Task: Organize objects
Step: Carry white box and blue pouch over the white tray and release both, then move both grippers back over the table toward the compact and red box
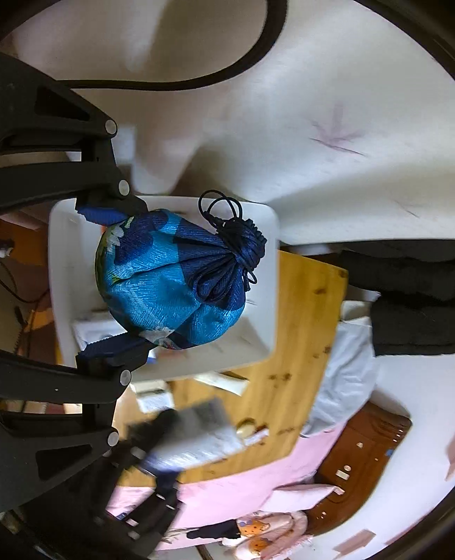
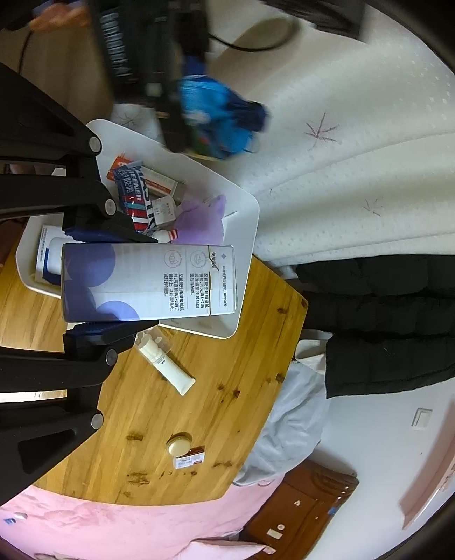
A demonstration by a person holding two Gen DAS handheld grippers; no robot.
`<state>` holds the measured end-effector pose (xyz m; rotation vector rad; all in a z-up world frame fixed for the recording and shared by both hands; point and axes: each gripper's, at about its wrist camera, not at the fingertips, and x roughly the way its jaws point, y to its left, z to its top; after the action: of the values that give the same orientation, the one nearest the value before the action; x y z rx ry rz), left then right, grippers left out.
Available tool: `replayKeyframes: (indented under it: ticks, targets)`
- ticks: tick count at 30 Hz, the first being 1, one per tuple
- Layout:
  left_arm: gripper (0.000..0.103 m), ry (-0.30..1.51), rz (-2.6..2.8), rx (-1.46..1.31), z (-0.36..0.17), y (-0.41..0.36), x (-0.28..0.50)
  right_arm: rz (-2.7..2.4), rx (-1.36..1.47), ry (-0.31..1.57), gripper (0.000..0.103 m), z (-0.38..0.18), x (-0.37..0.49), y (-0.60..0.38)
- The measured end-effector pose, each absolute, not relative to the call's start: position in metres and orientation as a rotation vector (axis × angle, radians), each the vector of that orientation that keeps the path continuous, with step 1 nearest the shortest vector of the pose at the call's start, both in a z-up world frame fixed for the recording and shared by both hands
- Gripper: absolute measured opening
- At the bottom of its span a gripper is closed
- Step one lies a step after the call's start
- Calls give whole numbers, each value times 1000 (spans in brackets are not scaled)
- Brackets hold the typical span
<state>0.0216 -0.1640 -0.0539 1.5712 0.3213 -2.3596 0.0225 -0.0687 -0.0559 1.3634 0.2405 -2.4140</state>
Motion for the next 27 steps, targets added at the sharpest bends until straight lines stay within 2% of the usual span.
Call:
replayKeyframes:
  ticks: [6,18,19,21,23,25,27]
  targets:
    - [55,335,-2328,1654,-74,-164,40,-2441,1377,180,36,-56,18,-75]
    - [58,344,-2349,1674,-79,-167,51,-2457,1356,215,36,-52,0,-95]
    - [58,354,-2348,1672,-79,-168,51,-2462,1349,226,38,-51,-2,-97]
    - [59,356,-2352,1665,-79,-169,51,-2465,1346,245,56,-47,-6,-100]
    - [66,356,-2347,1653,-78,-170,50,-2487,1326,244,65,-42,-7,-101]
    - [81,356,-2358,1633,-76,-171,51,-2504,1290,236,65,-36,-7,-101]
    - [84,340,-2365,1613,-74,-172,51,-2514,1270,247,65,-32,-6,-102]
